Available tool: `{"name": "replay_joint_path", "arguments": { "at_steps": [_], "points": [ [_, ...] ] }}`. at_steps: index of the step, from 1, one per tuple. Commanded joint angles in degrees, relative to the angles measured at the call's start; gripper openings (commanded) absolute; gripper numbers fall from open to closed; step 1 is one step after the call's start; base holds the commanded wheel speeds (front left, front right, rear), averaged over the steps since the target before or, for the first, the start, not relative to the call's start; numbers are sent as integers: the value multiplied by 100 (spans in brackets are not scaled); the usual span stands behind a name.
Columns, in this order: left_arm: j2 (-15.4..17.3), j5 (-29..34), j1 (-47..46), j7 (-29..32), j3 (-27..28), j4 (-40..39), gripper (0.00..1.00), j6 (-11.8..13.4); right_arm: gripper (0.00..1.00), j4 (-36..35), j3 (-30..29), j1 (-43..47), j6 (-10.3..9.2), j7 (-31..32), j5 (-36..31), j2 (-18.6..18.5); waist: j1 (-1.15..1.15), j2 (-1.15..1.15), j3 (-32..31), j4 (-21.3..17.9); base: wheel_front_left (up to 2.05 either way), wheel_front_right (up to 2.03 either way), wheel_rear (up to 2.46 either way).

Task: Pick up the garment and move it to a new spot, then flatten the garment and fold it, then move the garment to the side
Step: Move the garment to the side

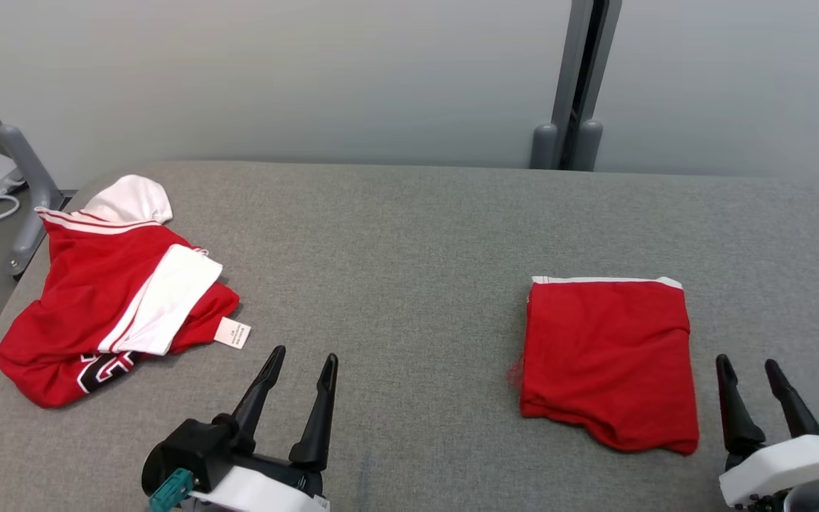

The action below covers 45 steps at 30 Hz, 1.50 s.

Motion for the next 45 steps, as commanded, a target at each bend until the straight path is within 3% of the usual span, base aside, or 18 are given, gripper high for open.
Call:
{"name": "replay_joint_path", "arguments": {
  "at_steps": [1,13,22,23,24,33,39,45],
  "points": [
    [24,-4,-160,3,-27,-6,100,-17,100,140,183,-171,0,77,217,-170,0,0,153,93,0,0,0],
    [26,-79,-498,3,-379,-17,100,1,100,953,1424,-1004,0,743,2181,-1013,0,0,694,461,0,0,0],
    [26,-86,-588,3,-542,-15,100,40,100,1321,2165,-1488,0,1516,3316,-1289,0,0,825,680,0,0,0],
    [27,-79,-590,3,-537,-8,100,43,38,1311,2250,-1523,0,1536,3365,-1319,0,0,824,690,0,0,0],
    [26,-75,-592,3,-532,-3,100,44,0,1313,2325,-1563,0,1508,3395,-1363,0,0,821,695,0,0,0],
    [25,35,-538,4,-524,-30,100,31,0,1450,3031,-1848,0,1143,3460,-1612,0,0,742,557,0,0,0],
    [25,113,-683,3,-626,-122,100,-15,0,1537,3738,-2279,-1,1002,3103,-1936,0,0,962,177,0,0,0],
    [26,183,-1037,4,-820,-296,100,-43,0,1590,4409,-2944,-1,863,2728,-2437,0,0,1571,-330,0,0,0]
  ]
}}
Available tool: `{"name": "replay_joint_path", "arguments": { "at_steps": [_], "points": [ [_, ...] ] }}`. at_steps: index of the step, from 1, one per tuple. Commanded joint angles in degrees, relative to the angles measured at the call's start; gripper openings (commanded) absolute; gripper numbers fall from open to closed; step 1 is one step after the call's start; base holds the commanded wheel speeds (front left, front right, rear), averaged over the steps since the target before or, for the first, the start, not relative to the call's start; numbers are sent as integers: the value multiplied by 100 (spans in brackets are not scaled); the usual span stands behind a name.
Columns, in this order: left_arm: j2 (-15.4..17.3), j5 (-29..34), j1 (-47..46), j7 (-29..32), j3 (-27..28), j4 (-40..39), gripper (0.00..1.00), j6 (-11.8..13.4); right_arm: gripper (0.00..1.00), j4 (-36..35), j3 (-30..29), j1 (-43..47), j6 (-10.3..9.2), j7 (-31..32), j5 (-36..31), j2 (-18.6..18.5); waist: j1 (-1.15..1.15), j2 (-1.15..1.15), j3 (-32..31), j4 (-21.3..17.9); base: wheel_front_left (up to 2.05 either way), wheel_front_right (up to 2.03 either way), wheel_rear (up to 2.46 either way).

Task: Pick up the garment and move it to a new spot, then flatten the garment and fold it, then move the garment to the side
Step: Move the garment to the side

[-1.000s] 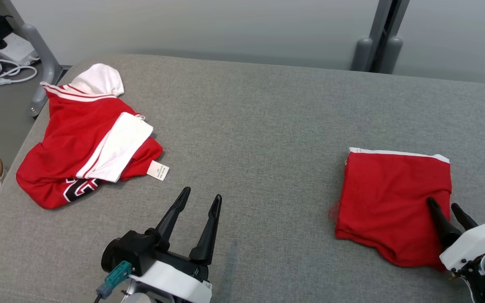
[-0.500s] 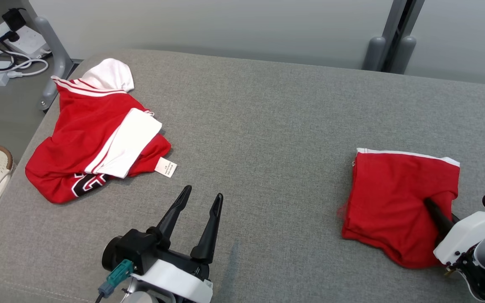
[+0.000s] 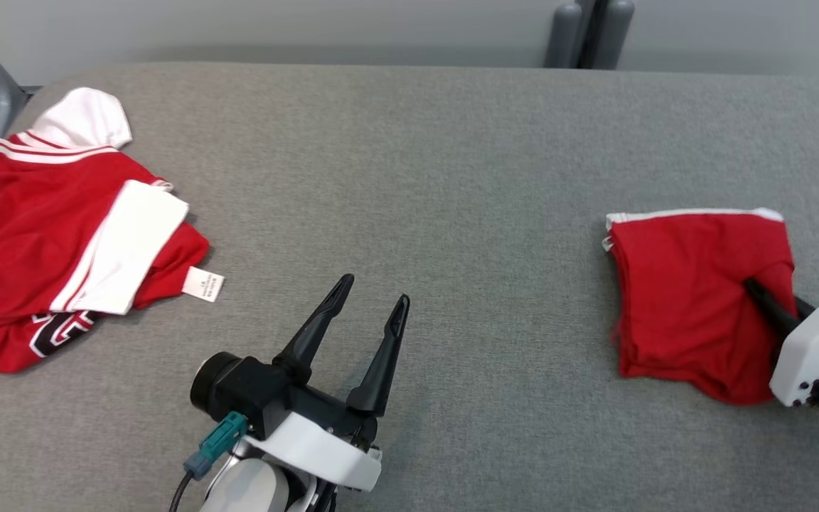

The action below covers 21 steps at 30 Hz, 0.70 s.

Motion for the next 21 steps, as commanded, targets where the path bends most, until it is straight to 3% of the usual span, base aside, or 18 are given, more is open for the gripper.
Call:
{"name": "replay_joint_path", "arguments": {
  "at_steps": [1,11,21],
  "points": [
    [25,24,-206,3,-49,-71,100,-11,0,23,132,-279,-2,-119,-100,-187,0,0,496,-433,0,0,0],
    [28,331,-1030,2,-485,-97,100,-97,0,328,553,-1453,-2,-699,-434,-956,0,0,1668,-1107,0,0,0],
    [29,655,-1805,3,-906,-87,100,-169,0,1074,755,-2562,-3,-938,-1241,-1528,0,0,2684,-1380,0,0,0]
  ]
}}
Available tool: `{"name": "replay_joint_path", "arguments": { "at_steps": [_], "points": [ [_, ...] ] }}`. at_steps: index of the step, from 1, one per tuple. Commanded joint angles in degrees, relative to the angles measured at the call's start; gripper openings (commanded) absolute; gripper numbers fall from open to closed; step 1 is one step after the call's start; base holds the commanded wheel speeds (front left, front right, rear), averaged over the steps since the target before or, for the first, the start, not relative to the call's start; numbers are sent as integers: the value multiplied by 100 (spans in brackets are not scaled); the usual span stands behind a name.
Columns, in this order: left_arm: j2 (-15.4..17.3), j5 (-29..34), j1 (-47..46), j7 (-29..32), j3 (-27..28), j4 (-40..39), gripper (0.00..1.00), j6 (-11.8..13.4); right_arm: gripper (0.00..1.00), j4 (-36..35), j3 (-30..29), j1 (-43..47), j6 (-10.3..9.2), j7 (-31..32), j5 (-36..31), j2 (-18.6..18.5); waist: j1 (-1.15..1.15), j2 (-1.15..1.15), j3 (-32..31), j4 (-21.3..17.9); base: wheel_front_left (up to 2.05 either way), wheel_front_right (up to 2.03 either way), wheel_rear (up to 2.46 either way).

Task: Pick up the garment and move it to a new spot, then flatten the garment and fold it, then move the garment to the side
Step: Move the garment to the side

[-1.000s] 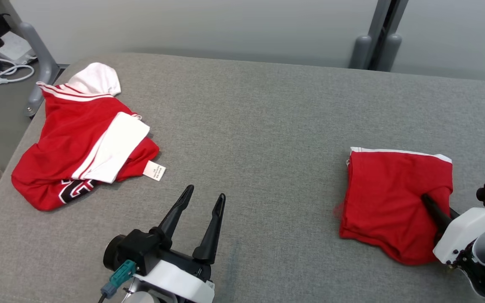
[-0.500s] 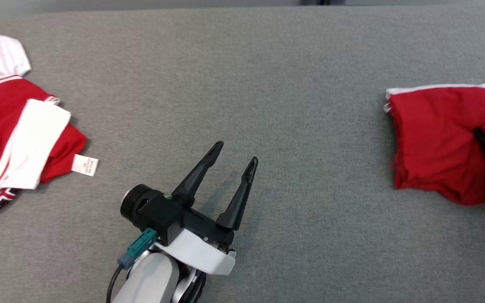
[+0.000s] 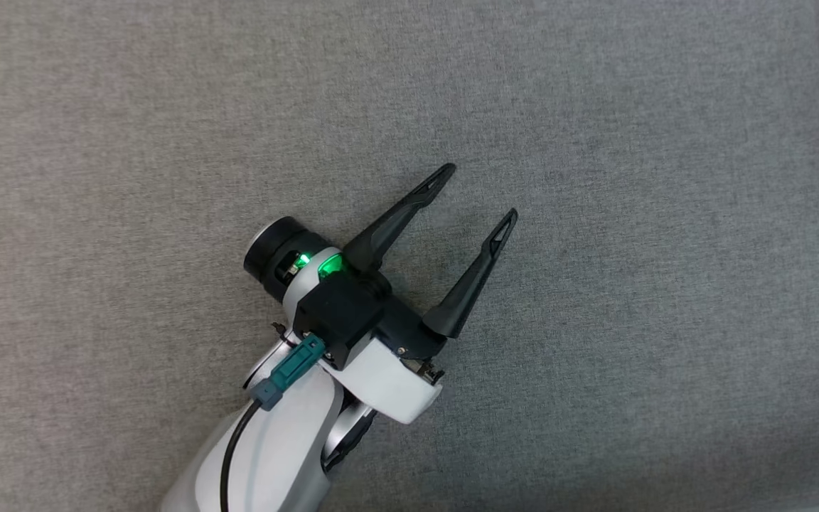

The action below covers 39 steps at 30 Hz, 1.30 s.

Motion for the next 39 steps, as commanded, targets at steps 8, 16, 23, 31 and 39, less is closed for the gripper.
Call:
{"name": "replay_joint_path", "arguments": {
  "at_steps": [8,16,23,31,39],
  "points": [
    [73,57,-173,45,-113,221,100,-33,0,745,-298,-604,-4,-53,-740,-296,0,0,559,-64,0,0,0],
    [131,-66,-81,46,-148,187,100,-19,0,1163,-755,-816,-4,-51,-1619,-330,0,0,588,104,0,0,0],
    [138,-181,-78,46,-154,197,100,-15,100,1508,-1325,-872,-4,-51,-2450,-256,0,0,541,231,0,0,0],
    [97,-326,-21,33,-94,155,100,-14,100,1400,-2003,-671,-4,-50,-3037,-80,0,0,150,312,0,0,0],
    [24,-530,355,4,257,13,100,12,100,428,-3067,154,-4,-40,-3077,575,0,0,-907,431,0,0,0]
  ]
}}
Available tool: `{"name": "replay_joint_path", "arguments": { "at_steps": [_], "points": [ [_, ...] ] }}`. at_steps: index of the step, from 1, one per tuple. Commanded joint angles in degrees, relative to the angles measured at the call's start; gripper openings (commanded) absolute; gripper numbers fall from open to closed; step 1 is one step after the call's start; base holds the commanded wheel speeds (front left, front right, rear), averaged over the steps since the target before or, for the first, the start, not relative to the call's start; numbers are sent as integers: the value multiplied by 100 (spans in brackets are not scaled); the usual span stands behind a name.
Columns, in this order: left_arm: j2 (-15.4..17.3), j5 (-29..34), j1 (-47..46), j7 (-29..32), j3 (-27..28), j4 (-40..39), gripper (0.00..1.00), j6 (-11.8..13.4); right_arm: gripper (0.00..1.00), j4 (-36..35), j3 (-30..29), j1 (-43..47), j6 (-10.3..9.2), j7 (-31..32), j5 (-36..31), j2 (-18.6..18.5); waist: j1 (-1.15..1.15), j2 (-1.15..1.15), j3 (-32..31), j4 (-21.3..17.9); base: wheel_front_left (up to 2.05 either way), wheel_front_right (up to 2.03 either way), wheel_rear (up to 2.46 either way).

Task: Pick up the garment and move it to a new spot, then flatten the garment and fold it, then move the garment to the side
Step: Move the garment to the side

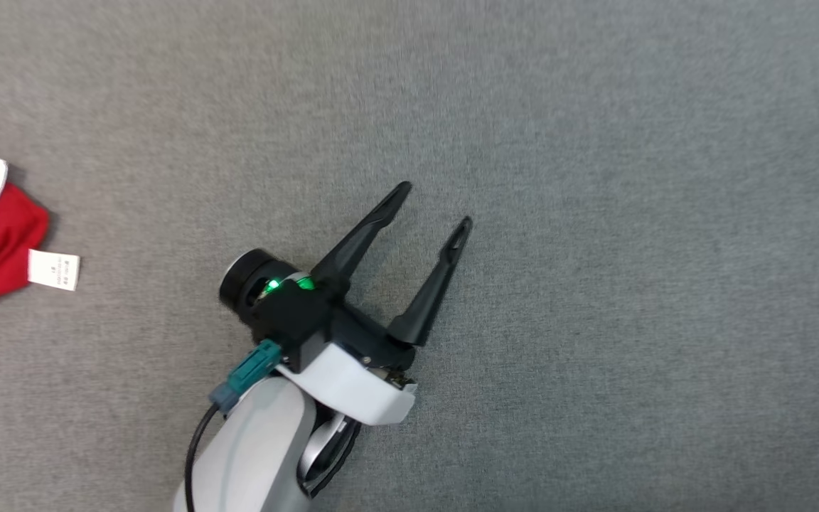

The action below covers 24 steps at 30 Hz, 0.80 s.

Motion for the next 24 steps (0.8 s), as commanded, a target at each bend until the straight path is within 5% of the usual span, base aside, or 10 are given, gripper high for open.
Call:
{"name": "replay_joint_path", "arguments": {
  "at_steps": [1,4,14,24],
  "points": [
    [20,-53,159,4,124,0,100,31,100,-243,-199,259,-4,1,83,148,0,0,-609,90,0,0,0],
    [17,-147,486,4,520,-13,100,105,100,-1036,-723,931,-3,1,569,754,0,0,-1208,167,0,0,0],
    [15,-221,1287,4,1682,-34,100,195,100,-2825,-1106,2616,-3,1,696,1708,0,0,-2418,450,0,0,0],
    [15,-149,2039,5,2150,116,100,178,100,-4096,-1950,4246,-3,0,422,2941,0,0,-3077,691,0,0,0]
  ]
}}
